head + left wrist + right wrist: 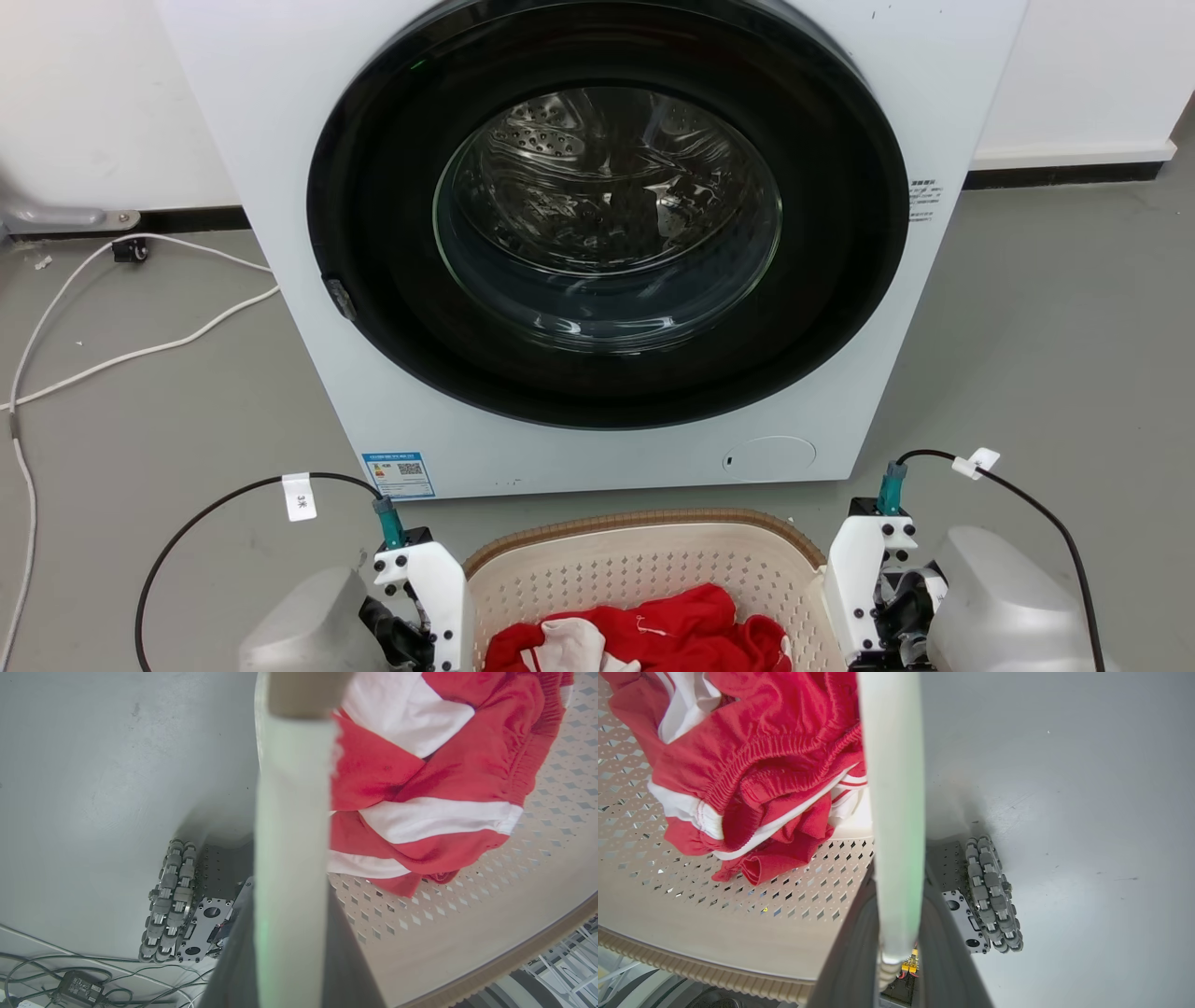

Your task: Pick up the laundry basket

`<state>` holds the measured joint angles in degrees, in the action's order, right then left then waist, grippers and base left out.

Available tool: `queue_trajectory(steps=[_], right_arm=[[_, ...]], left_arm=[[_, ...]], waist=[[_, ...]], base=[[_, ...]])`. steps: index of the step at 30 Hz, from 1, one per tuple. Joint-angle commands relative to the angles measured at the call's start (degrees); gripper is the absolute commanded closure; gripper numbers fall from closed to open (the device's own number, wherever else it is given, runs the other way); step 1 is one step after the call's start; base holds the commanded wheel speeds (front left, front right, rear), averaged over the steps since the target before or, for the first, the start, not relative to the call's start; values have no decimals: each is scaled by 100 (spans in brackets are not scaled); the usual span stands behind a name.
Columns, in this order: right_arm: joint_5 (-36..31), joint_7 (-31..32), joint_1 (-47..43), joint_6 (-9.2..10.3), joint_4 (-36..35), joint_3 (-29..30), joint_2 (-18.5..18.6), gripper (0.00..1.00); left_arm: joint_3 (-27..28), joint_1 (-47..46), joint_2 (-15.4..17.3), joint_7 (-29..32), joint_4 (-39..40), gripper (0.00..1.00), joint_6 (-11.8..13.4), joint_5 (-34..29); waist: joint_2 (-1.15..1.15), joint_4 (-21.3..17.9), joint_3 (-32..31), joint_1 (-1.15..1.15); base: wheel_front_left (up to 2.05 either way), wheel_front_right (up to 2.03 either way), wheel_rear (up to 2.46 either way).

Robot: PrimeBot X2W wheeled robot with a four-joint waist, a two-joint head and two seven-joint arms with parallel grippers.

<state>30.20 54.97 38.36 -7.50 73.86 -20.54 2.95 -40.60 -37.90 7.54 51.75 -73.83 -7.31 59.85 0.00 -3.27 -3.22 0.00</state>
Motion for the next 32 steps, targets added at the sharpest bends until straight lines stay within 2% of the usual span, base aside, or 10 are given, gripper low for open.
queue_trajectory(steps=[1,32], right_arm=[[43,-21,-96,2,-2,-15,-13,100],[94,59,-100,2,-2,-52,-19,100]], left_arm=[[6,-29,-35,-9,33,100,-23,75],[26,23,-80,-87,20,100,-21,193]], waist=[[0,0,8,0],[0,-11,47,0]], base=[[0,0,0],[0,0,0]])
